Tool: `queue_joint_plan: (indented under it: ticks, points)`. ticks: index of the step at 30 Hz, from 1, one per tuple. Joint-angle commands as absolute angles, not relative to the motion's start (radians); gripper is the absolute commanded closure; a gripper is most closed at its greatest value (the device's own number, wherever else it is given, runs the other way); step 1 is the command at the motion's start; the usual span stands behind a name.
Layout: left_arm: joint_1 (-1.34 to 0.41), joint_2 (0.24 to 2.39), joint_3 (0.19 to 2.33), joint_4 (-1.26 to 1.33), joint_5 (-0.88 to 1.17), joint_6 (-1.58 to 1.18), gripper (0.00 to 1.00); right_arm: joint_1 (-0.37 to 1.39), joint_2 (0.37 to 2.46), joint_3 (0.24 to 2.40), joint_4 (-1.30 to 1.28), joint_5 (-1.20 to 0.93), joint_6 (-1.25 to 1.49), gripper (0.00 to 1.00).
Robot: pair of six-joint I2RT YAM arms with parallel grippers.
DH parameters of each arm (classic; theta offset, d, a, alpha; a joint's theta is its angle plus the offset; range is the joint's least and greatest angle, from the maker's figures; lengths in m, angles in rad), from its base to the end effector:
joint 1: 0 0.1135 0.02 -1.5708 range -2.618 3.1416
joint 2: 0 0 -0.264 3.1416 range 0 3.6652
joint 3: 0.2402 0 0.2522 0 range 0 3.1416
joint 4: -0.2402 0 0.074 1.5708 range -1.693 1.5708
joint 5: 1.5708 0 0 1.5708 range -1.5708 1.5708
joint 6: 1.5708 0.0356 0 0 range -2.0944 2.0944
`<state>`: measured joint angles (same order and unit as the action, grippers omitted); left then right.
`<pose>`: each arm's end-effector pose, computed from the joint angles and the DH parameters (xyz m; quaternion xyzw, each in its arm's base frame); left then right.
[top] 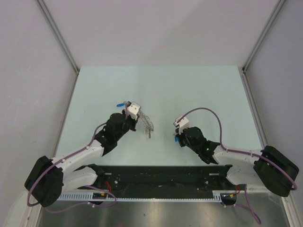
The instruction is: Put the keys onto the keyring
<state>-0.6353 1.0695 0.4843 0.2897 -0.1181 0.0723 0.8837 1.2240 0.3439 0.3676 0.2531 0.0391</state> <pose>0.1917 -0.1361 0.2279 0.2449 0.7646 -0.1195 0.5841 0.1509 0.1699 0.1580 -0.2929 0.8072 0.1254 0.4969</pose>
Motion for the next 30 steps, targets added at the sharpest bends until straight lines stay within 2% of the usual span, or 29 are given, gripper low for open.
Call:
queue_joint_plan:
  ticks: [1,7,16,21,30]
  points:
    - [-0.627,1.034,0.466,0.408,0.069,0.12,1.0,0.871,1.109,0.438,0.226,0.172,0.003,1.0]
    - [-0.627,1.068,0.469,0.457,0.363,0.207,1.0,0.874,1.032,0.59,-0.067,0.083,-0.081,1.0]
    - [-0.627,1.146,0.543,0.459,0.693,0.301,1.0,0.926,0.969,0.771,-0.297,0.064,-0.149,1.0]
    - [-0.627,1.192,0.607,0.411,0.793,0.331,1.0,0.945,0.977,0.839,-0.376,0.048,-0.235,1.0]
    - [-0.637,1.235,0.666,0.367,0.851,0.327,1.0,0.951,0.974,0.847,-0.333,0.012,-0.295,1.0]
